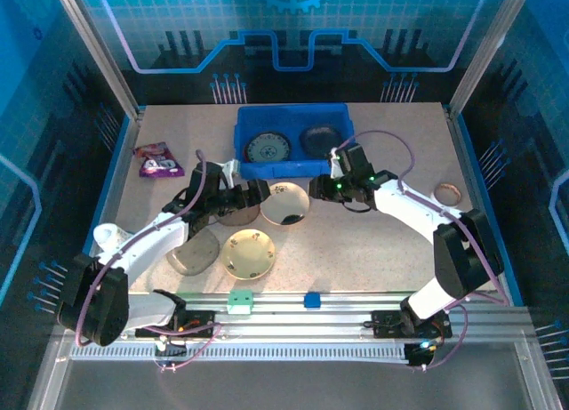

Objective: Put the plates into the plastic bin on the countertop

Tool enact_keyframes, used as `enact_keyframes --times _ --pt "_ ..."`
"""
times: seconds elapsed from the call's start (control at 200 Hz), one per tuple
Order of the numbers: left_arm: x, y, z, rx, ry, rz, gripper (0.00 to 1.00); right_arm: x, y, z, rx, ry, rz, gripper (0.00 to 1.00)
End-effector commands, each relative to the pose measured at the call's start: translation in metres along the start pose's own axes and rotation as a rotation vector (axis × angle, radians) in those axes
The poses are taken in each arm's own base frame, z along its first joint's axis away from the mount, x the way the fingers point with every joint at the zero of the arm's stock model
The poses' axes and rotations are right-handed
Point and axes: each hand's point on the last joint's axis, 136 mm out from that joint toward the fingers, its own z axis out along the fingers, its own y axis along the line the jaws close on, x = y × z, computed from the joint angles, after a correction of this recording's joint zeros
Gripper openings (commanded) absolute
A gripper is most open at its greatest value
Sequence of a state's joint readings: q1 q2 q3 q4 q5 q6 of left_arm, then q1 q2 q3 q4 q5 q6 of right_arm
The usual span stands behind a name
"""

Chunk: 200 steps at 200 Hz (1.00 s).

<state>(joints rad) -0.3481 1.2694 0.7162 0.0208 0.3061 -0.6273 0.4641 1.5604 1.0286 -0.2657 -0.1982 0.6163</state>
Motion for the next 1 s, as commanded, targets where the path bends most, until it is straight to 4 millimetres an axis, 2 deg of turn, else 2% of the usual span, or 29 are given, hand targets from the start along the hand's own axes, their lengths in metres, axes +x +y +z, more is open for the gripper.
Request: enact_keyframes --times 0.0,0.435,0.996 --pt "0.010 0.007 0.008 -0.016 0.027 -0.015 0.92 0.002 0.011 0.002 -0.064 -0.004 0.030 0.39" --pt "0.029 0.012 0.031 -0.034 0.074 -0.009 0.92 0.027 -0.012 0.038 -0.015 0.116 0.087 0.40" --pt "0.037 0.017 0.038 -0.052 0.089 0.002 0.92 0.038 -0.022 0.068 -0.023 0.173 0.140 0.35"
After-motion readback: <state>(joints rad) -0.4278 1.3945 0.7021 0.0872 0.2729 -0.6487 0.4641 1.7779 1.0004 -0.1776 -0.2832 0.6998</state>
